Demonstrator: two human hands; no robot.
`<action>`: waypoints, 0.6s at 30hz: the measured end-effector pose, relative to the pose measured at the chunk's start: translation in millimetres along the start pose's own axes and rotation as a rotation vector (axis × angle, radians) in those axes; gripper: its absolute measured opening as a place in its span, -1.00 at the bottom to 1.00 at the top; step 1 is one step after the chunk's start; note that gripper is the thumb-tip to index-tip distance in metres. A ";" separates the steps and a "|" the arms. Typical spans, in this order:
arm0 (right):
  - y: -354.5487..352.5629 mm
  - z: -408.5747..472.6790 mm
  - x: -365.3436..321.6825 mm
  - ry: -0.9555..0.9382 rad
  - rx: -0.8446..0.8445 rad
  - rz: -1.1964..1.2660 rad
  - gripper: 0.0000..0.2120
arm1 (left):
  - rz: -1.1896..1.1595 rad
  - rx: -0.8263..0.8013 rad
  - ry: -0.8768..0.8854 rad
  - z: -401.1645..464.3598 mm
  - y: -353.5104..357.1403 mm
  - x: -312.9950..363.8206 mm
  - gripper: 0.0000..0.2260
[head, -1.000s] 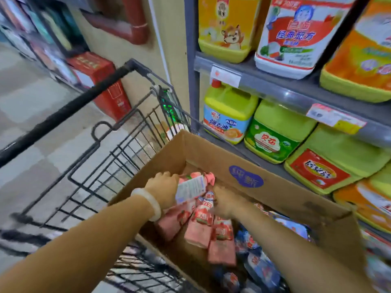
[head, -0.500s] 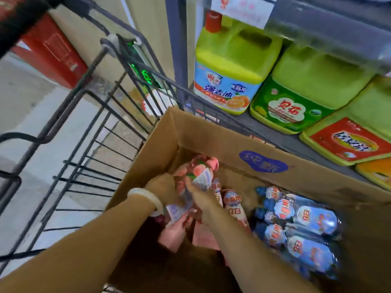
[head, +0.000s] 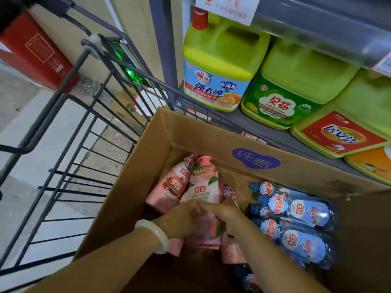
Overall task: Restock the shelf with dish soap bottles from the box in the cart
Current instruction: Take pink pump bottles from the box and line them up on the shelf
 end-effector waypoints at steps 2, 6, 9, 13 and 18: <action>-9.9 -4.4 5.2 -0.027 -0.018 -0.028 -0.39 | -0.052 -0.048 -0.022 1.2 10.0 -0.8 -0.90; -19.4 -20.1 13.0 -0.077 -0.115 -0.029 -0.54 | -0.211 0.015 0.005 13.4 13.3 -20.9 -0.82; -20.8 -43.1 23.3 -0.087 -0.199 0.139 -0.75 | -0.371 -0.119 0.009 10.6 12.3 -27.7 -0.56; -26.0 -85.0 28.6 -0.180 -0.313 0.266 -0.70 | -0.469 -0.294 0.055 -16.0 21.3 -1.0 -0.60; -51.8 -147.0 16.4 -0.363 -0.314 0.248 -0.63 | -0.428 -0.209 0.207 -47.7 37.4 52.2 -0.52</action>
Point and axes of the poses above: each hand's wrist, its own z-axis towards the middle knuckle, its own y-axis out of the palm, x = y × z, the point moved 3 cm from there along z, towards the middle knuckle, and after that the axes turned 11 degrees about -x, right-handed, at the moved point
